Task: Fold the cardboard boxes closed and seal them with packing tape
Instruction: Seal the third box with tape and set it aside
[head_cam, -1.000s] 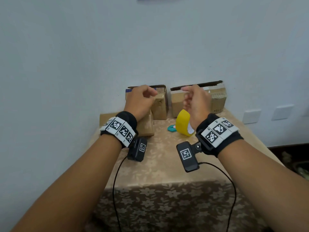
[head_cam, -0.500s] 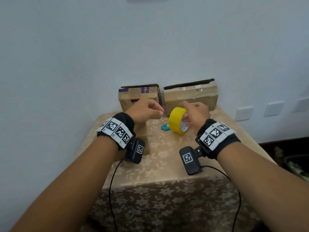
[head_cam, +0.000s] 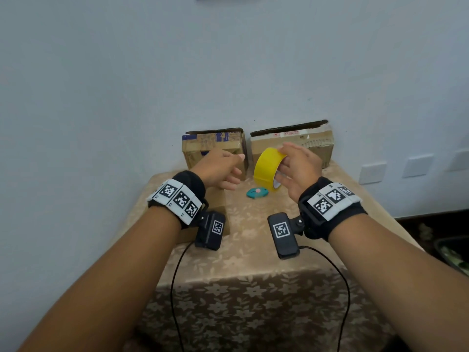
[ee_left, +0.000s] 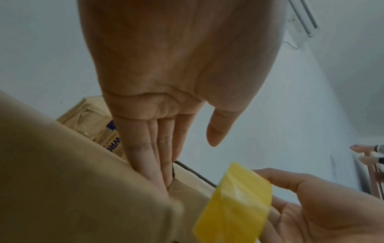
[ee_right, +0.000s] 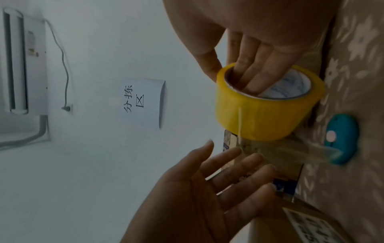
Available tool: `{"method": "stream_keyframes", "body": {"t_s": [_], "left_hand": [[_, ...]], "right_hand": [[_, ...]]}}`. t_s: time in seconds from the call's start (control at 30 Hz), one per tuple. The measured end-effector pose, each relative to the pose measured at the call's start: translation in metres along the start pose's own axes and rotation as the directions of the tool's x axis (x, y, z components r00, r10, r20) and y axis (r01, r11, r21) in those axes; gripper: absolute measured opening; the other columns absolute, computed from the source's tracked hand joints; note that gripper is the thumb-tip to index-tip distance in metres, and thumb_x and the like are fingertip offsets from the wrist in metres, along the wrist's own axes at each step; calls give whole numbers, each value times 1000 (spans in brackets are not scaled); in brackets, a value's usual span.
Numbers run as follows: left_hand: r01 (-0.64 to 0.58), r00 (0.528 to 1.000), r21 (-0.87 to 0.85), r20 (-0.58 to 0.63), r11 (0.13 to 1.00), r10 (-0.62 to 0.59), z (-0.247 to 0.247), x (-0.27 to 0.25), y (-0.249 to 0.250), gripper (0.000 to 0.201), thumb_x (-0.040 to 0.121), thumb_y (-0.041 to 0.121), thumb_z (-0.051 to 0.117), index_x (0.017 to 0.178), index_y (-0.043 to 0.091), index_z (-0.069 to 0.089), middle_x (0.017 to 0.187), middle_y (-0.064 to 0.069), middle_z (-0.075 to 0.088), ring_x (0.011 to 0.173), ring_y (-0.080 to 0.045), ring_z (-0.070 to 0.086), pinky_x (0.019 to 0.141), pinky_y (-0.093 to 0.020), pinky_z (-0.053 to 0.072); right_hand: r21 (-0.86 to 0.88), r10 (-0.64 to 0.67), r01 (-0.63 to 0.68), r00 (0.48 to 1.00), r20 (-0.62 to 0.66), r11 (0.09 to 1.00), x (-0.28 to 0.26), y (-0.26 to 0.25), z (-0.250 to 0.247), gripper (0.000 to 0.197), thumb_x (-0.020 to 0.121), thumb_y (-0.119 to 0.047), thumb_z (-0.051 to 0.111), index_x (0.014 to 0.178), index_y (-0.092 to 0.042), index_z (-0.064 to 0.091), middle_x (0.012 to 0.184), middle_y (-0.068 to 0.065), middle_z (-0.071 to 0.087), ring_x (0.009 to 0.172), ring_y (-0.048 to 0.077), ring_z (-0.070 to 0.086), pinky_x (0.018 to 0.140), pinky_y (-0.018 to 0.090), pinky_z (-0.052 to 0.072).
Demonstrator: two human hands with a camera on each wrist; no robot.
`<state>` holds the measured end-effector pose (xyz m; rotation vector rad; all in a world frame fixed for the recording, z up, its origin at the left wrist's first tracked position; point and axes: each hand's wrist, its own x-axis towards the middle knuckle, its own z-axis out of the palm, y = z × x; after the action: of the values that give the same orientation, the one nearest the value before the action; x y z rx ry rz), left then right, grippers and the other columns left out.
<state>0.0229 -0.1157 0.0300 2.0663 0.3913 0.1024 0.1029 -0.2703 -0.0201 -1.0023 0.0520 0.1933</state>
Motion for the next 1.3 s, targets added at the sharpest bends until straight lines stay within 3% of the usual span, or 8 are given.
{"method": "stream_keyframes", "body": {"t_s": [0.1, 0.2, 0.3, 0.57, 0.67, 0.9, 1.07, 1.3], "left_hand": [[112, 992, -87, 70, 990, -106, 2, -4, 4, 58, 104, 41, 55, 148, 4, 44, 122, -23, 66, 99, -33, 73, 74, -37, 64], [156, 983, -138, 115, 978, -141, 3, -5, 6, 66, 98, 53, 58, 140, 4, 50, 114, -22, 71, 91, -33, 76, 74, -43, 65], [153, 982, -198, 143, 968, -126, 2, -4, 6, 67, 94, 59, 62, 131, 3, 55, 106, -21, 75, 89, -32, 77, 73, -43, 65], [134, 986, -326, 137, 936, -94, 1, -1, 3, 35, 100, 33, 62, 114, 2, 70, 107, -18, 76, 91, -26, 76, 76, -40, 64], [137, 988, -327, 118, 935, -104, 3, -1, 1, 26, 100, 22, 57, 119, 8, 68, 114, -16, 74, 97, -27, 75, 74, -40, 64], [61, 993, -283, 114, 957, -29, 6, 1, -4, 26, 86, 13, 80, 110, 5, 73, 104, -14, 78, 91, -22, 77, 73, -34, 65], [-4, 999, -216, 32, 976, 11, 5, 3, -7, 18, 90, 14, 77, 102, 2, 75, 93, -15, 78, 75, -17, 73, 67, -30, 64], [-30, 994, -48, 100, 998, 34, -6, 1, -7, 15, 95, 13, 70, 105, 5, 76, 99, -15, 78, 83, -21, 73, 72, -34, 64]], "right_hand": [[106, -9, 7, 1000, 13, 994, -2, -2, 6, 19, 94, -10, 71, 112, -17, 73, 112, 15, 76, 102, 30, 74, 62, 31, 60], [172, -33, 29, 999, 22, 985, -4, -4, 10, 20, 94, -11, 71, 113, -18, 72, 113, 15, 76, 106, 31, 74, 69, 35, 62], [233, -53, 43, 998, 35, 972, -6, -6, 11, 23, 94, -13, 73, 116, -17, 72, 116, 15, 75, 106, 29, 73, 67, 33, 61], [368, -40, 24, 999, 35, 929, -7, -9, 10, 27, 96, -11, 70, 123, -12, 68, 107, 14, 75, 98, 26, 74, 64, 33, 62], [397, -21, 3, 999, 41, 918, -8, -9, 11, 24, 96, -10, 69, 120, -13, 69, 107, 14, 75, 99, 27, 73, 64, 34, 62], [419, -10, -19, 998, 67, 908, -8, -8, 12, 28, 98, -12, 68, 126, -11, 66, 106, 13, 75, 90, 23, 74, 59, 30, 61], [433, -25, -5, 998, 63, 901, -6, -5, 11, 30, 97, -11, 69, 127, -11, 65, 104, 13, 75, 87, 22, 75, 62, 32, 62], [424, -38, 31, 999, 7, 905, 0, -4, 8, 30, 96, -10, 70, 126, -9, 66, 108, 16, 75, 99, 28, 74, 62, 33, 62]]}}
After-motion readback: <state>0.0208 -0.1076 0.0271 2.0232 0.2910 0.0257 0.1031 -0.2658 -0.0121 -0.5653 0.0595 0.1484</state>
